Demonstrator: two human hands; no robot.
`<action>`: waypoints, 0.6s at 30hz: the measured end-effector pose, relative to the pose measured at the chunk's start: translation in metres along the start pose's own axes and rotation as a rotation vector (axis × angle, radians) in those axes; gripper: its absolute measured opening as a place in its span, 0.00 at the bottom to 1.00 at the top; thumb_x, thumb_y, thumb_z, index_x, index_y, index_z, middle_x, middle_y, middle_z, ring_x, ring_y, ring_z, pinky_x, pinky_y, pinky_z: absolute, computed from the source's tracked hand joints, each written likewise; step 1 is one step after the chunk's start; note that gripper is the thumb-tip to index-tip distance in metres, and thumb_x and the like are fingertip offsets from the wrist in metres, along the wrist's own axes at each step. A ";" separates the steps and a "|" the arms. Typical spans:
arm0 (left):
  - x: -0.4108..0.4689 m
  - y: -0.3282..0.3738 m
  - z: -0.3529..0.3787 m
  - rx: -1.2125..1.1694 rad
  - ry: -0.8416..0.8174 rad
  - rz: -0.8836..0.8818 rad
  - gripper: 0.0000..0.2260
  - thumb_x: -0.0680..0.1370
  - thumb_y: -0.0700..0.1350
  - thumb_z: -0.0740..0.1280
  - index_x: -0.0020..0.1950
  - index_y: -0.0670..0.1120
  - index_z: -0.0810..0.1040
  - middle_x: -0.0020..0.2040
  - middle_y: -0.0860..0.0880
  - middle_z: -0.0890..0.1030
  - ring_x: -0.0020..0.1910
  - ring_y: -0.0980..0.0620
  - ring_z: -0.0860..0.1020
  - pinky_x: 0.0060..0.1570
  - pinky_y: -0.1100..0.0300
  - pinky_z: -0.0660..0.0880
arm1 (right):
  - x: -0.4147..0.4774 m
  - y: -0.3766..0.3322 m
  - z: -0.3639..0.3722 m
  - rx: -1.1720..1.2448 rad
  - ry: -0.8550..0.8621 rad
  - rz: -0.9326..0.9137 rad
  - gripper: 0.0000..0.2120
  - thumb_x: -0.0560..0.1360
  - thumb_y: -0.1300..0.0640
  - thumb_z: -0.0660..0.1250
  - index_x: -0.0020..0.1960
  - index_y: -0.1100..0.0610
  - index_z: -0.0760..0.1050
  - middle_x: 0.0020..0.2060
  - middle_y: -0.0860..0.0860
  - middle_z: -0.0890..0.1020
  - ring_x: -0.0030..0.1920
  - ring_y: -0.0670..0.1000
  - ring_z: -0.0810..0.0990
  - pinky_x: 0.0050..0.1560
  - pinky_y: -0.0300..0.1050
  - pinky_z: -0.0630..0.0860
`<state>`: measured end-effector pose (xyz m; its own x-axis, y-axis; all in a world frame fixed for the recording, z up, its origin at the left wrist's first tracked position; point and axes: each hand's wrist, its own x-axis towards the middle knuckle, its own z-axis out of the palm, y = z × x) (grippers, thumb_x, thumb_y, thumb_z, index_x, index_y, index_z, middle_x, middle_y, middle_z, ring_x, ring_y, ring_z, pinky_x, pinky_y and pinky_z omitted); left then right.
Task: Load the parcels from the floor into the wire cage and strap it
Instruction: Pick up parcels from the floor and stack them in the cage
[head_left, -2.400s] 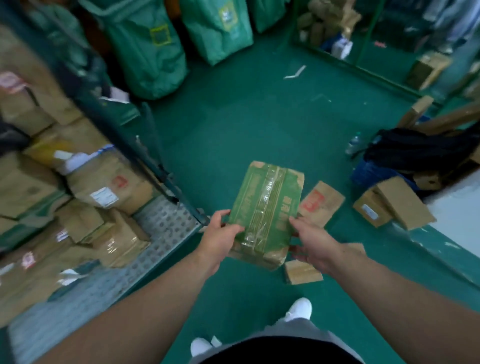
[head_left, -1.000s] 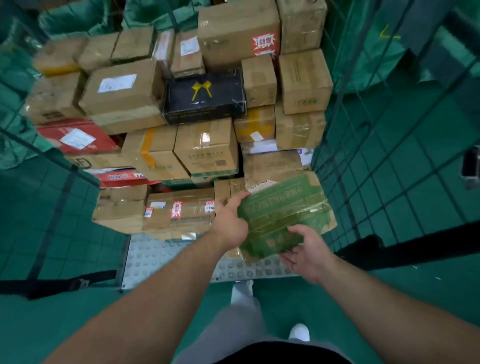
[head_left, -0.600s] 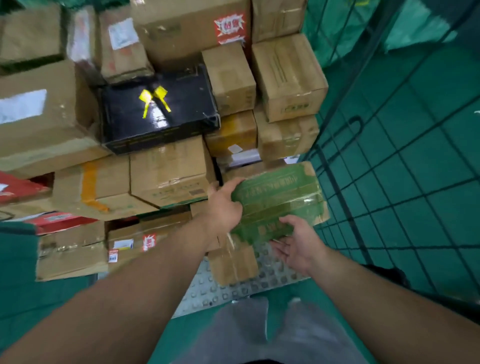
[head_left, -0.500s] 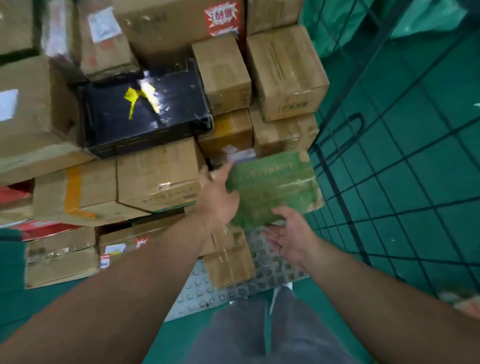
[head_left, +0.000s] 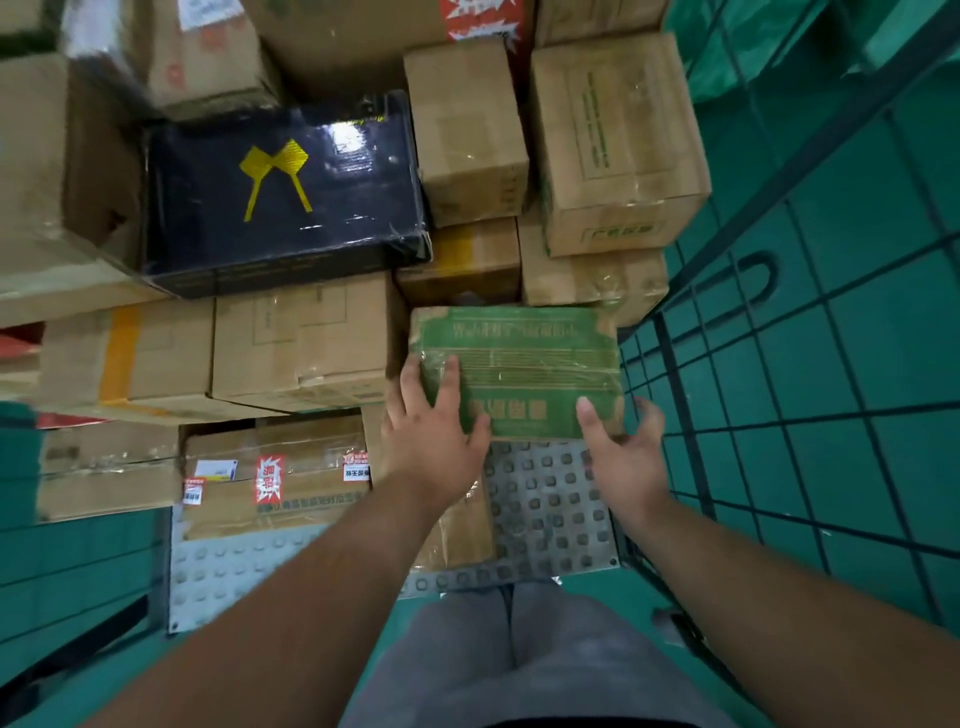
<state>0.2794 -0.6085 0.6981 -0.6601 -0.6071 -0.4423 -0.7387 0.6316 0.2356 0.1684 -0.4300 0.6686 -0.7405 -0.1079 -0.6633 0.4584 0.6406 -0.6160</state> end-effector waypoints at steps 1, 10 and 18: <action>0.000 0.000 -0.002 0.041 0.009 0.012 0.35 0.82 0.65 0.54 0.84 0.51 0.46 0.82 0.45 0.44 0.81 0.39 0.47 0.79 0.41 0.54 | 0.000 -0.004 -0.001 -0.081 -0.036 -0.061 0.28 0.72 0.25 0.63 0.57 0.46 0.66 0.44 0.50 0.79 0.44 0.56 0.82 0.44 0.53 0.79; 0.000 -0.005 -0.009 0.216 -0.052 0.025 0.48 0.77 0.74 0.53 0.83 0.42 0.42 0.82 0.42 0.47 0.81 0.39 0.48 0.79 0.42 0.51 | 0.030 -0.039 0.002 -0.456 -0.093 -0.268 0.22 0.81 0.30 0.50 0.43 0.47 0.63 0.39 0.48 0.72 0.39 0.53 0.74 0.34 0.45 0.65; 0.017 0.008 -0.011 0.346 -0.094 0.035 0.46 0.80 0.67 0.60 0.83 0.39 0.43 0.82 0.40 0.51 0.80 0.38 0.52 0.77 0.43 0.57 | 0.045 -0.046 0.008 -0.500 -0.076 -0.212 0.26 0.82 0.31 0.49 0.60 0.51 0.70 0.52 0.52 0.80 0.48 0.54 0.78 0.46 0.48 0.74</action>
<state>0.2605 -0.6196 0.7021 -0.6571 -0.5453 -0.5205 -0.6153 0.7869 -0.0476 0.1178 -0.4702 0.6639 -0.7449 -0.3167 -0.5871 -0.0002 0.8802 -0.4746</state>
